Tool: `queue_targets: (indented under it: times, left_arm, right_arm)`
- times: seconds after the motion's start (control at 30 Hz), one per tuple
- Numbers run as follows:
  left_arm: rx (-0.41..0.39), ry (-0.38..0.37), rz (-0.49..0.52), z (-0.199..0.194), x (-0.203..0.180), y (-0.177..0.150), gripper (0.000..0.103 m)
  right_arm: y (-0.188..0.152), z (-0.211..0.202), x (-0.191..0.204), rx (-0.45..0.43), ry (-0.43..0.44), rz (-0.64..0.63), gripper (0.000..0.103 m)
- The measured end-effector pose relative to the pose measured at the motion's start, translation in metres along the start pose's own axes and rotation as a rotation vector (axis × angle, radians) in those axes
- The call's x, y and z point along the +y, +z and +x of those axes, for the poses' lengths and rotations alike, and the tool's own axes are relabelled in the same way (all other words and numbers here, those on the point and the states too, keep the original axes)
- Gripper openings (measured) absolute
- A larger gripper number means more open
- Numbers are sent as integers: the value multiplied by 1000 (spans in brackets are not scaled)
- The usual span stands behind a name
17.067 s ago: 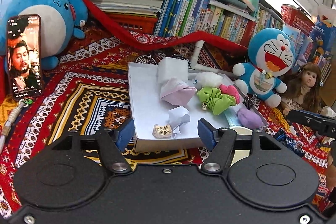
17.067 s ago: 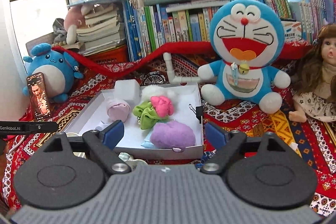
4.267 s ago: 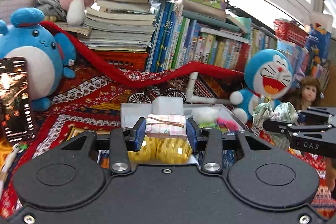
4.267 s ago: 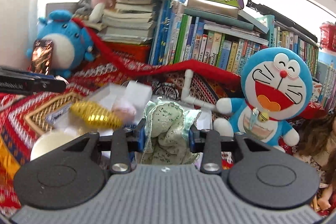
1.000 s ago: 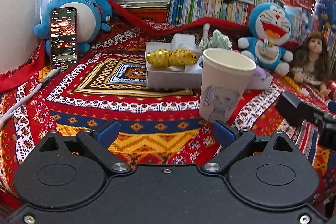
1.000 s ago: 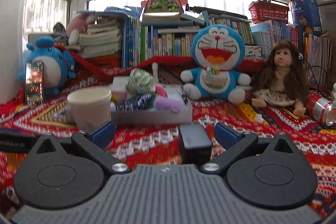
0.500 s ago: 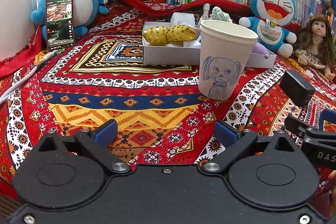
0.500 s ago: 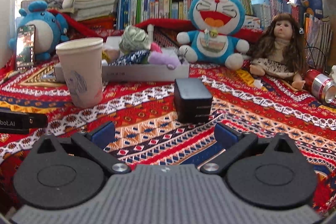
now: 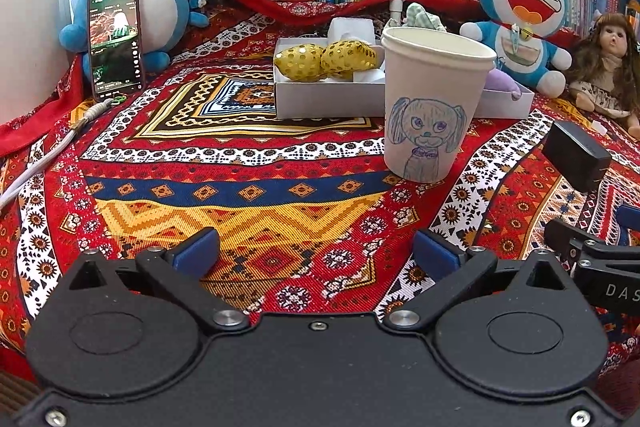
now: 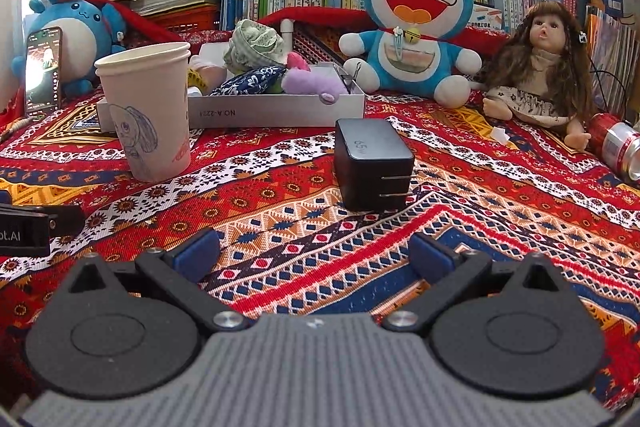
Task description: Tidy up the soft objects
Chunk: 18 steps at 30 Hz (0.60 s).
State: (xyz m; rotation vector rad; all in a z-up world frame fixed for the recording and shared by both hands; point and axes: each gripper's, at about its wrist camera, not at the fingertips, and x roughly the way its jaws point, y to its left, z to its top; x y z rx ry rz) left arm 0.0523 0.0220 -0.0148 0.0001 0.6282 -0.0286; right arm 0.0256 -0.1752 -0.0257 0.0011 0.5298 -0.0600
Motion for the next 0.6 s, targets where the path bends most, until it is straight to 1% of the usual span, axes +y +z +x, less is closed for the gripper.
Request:
queue_targets:
  times: [0.6]
  left_arm:
    - [5, 4, 5, 1, 0, 1, 103]
  right_arm:
    - [1, 1, 0, 3, 1, 2, 103]
